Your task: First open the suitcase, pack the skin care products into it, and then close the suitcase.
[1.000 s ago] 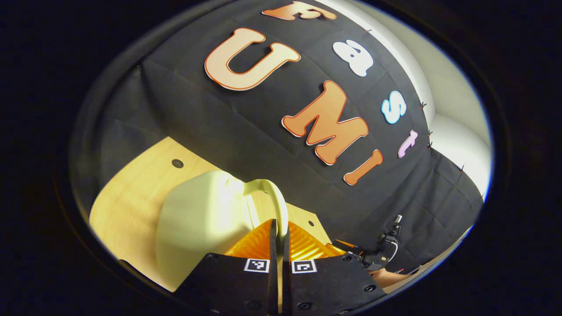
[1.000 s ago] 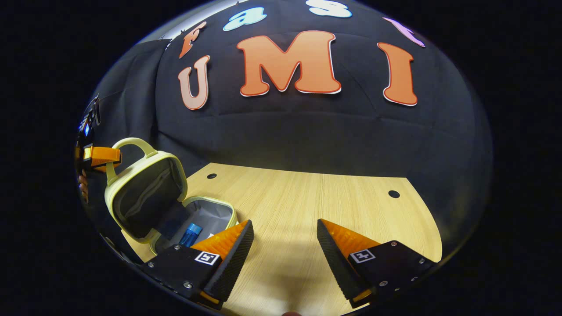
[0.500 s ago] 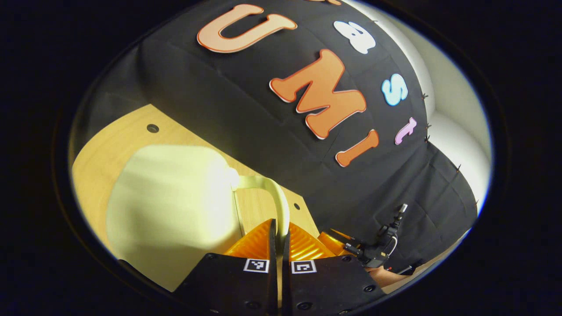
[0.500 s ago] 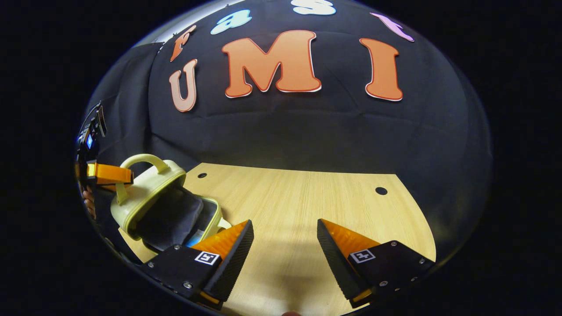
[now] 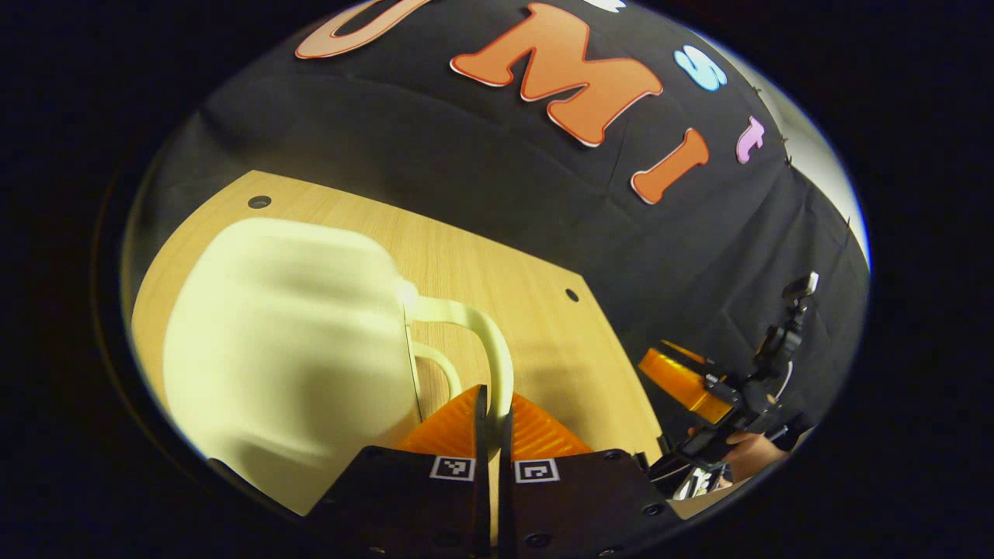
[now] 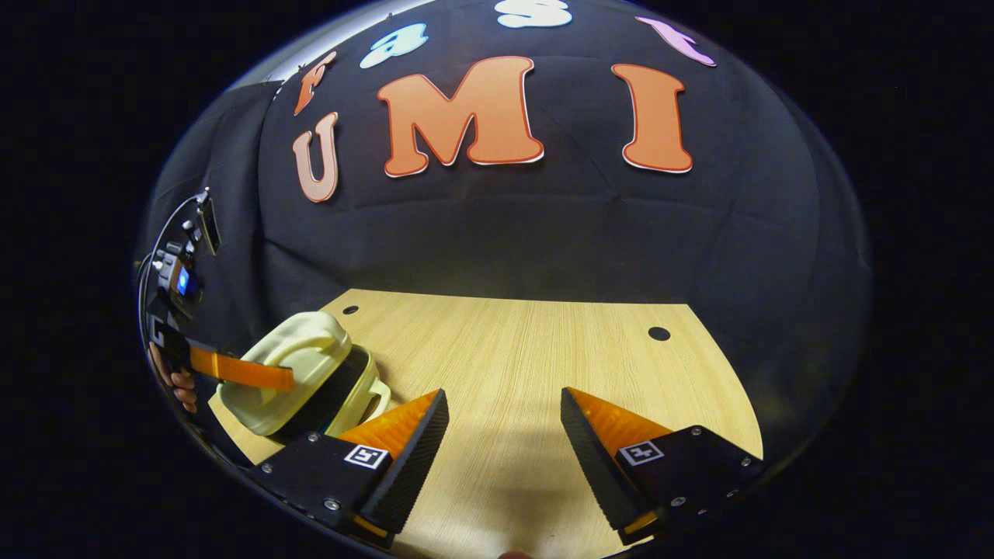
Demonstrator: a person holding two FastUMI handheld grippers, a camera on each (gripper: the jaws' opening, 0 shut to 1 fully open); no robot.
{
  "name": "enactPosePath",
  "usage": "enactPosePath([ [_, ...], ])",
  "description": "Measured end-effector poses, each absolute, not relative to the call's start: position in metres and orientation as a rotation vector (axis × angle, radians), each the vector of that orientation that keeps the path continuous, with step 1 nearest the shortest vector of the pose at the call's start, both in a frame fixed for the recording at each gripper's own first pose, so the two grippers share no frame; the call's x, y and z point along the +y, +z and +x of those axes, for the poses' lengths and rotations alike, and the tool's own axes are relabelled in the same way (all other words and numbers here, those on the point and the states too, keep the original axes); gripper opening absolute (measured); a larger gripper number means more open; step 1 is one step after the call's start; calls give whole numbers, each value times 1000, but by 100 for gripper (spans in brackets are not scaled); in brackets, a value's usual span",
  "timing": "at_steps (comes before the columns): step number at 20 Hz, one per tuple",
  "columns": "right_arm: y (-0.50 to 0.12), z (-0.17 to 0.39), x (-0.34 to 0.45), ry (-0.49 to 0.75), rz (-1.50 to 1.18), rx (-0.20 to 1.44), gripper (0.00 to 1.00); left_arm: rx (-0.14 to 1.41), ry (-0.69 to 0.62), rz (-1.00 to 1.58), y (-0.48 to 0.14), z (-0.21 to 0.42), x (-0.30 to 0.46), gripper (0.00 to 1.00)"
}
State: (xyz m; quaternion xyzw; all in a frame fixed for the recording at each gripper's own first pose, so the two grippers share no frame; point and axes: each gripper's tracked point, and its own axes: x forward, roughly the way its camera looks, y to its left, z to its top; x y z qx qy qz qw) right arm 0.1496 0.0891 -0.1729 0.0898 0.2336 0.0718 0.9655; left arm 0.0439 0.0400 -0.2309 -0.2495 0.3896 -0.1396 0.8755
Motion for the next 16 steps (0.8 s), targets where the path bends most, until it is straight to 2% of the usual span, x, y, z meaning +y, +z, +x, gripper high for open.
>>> enactPosePath([
  [3,-177,147,79,148,183,477,93,886,-255,-394,-257,35,32,4],
  [5,-178,147,73,150,186,475,93,920,-227,-312,-266,31,30,8],
  [7,-178,145,65,150,181,468,93,946,-219,-246,-272,28,27,16],
  [8,-177,145,61,150,178,462,93,940,-222,-233,-269,29,18,27],
  [9,-175,145,55,145,176,454,93,921,-220,-228,-267,33,12,30],
  [10,-172,145,50,139,175,440,93,903,-238,-237,-263,35,5,26],
  [11,-170,144,46,135,172,427,93,857,-252,-230,-253,38,-4,29],
  [14,-162,142,38,141,125,391,93,704,-217,-137,-220,52,-20,88],
  [16,-155,140,34,144,83,360,93,620,-192,-109,-200,60,-27,89],
])
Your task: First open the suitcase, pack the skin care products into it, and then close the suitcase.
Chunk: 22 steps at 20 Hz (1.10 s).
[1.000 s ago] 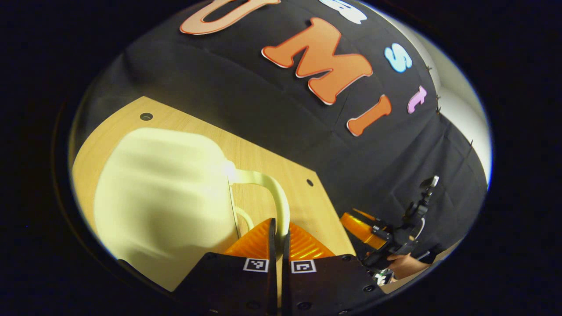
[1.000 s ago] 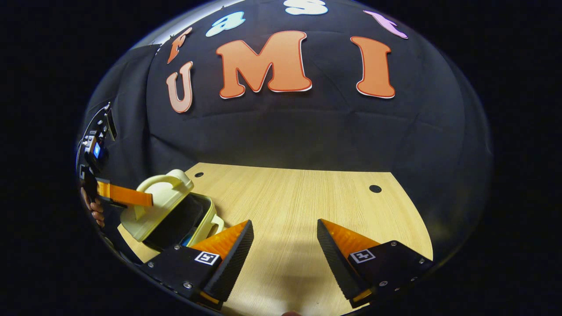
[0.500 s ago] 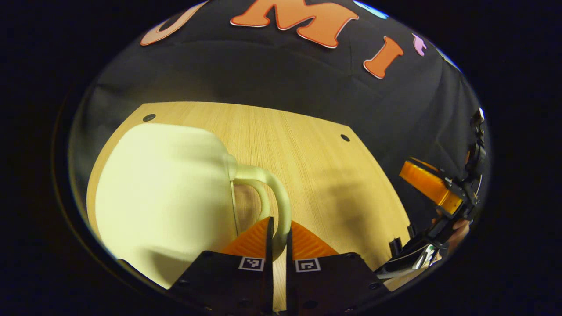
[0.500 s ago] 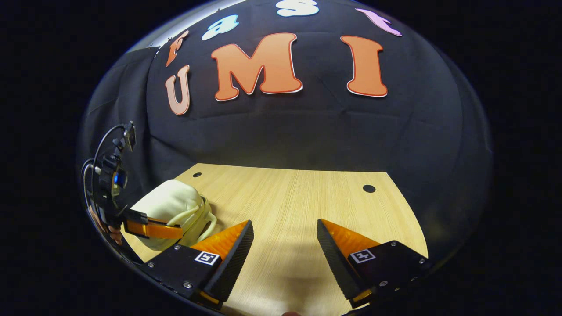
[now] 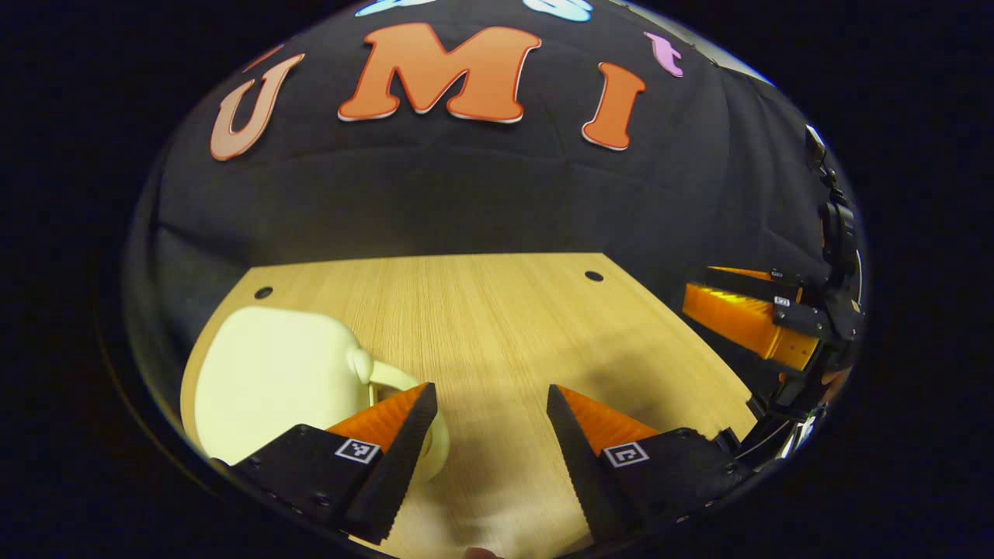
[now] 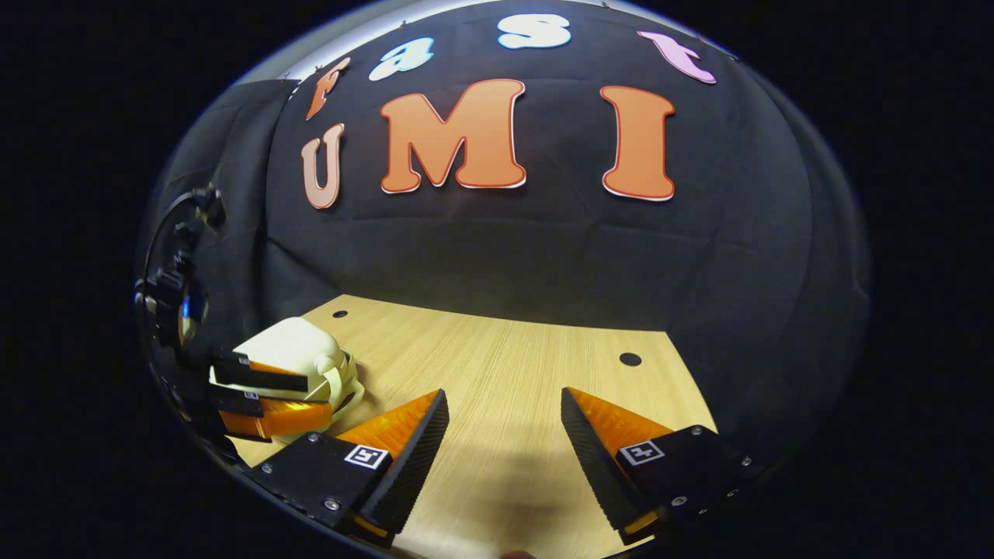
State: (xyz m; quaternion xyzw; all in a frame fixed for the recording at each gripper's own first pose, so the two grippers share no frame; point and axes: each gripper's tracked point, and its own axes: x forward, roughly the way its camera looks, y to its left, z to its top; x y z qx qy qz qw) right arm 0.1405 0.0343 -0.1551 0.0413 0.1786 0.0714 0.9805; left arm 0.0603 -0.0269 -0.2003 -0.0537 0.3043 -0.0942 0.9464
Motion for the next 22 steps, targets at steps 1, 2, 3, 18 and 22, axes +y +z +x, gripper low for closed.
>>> enactPosePath([
  [1,-151,139,34,145,64,339,93,577,-187,-109,-188,65,-31,90],
  [2,-146,139,34,148,46,317,93,533,-178,-111,-176,70,-38,93],
  [3,-142,138,35,155,32,302,93,478,-176,-112,-163,74,-43,93],
  [18,-68,135,40,220,46,49,94,105,2,-30,-61,68,-33,98],
  [22,-64,134,41,226,16,27,94,72,6,-7,-48,60,-40,98],
])
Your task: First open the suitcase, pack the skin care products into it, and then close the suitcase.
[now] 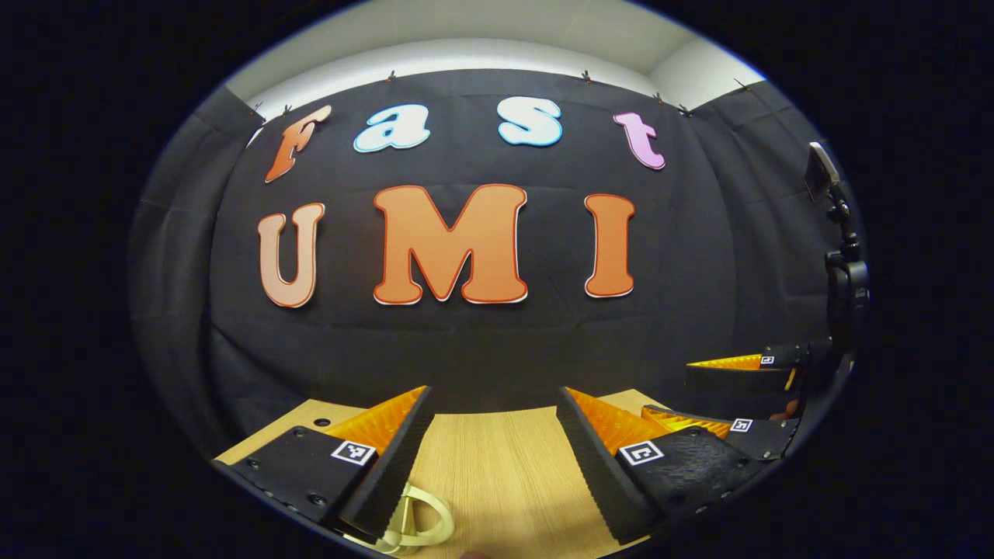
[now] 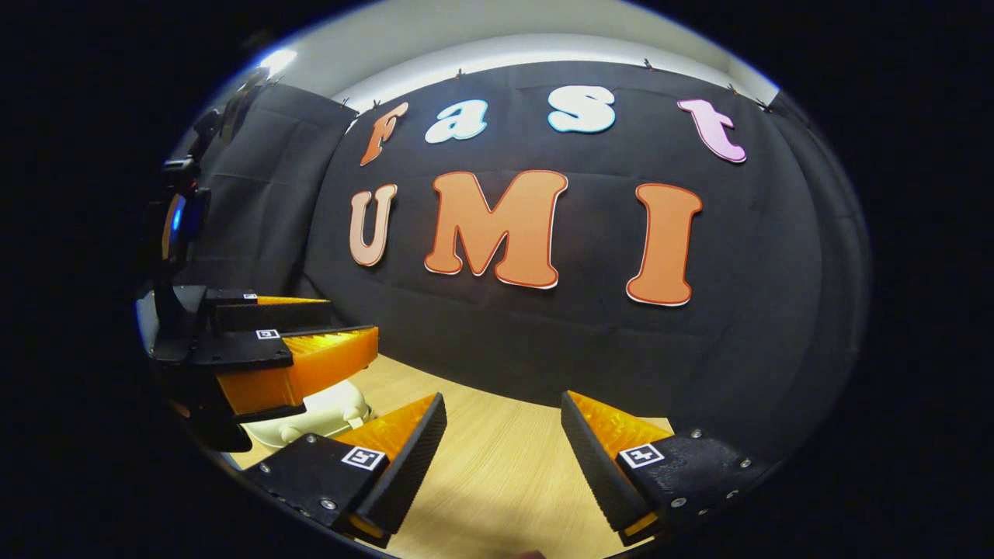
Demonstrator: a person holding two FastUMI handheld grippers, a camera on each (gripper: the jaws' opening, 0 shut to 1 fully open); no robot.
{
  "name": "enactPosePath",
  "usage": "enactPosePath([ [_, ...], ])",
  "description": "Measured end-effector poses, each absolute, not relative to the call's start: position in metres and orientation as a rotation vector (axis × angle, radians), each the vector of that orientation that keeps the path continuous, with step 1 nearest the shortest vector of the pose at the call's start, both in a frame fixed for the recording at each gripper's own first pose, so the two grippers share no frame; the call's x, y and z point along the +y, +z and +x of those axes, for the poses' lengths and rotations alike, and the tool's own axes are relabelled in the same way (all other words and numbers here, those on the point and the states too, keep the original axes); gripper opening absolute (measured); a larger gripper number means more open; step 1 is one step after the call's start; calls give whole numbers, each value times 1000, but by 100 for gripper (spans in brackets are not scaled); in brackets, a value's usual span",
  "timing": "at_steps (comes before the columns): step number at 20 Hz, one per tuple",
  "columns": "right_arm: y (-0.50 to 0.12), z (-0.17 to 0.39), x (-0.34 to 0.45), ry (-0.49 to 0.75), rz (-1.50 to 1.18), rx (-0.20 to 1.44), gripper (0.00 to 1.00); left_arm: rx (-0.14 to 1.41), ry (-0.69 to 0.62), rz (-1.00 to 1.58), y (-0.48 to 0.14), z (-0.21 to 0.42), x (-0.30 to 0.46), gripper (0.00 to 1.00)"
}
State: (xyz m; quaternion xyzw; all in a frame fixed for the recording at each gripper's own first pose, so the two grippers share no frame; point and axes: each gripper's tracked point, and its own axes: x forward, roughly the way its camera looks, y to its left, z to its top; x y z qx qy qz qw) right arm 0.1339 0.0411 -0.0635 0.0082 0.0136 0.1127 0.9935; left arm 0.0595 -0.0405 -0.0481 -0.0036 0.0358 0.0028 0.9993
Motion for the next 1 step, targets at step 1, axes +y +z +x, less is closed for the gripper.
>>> enactPosePath([
  [1,-60,135,40,219,8,18,94,69,0,-10,-47,57,-41,98],
])
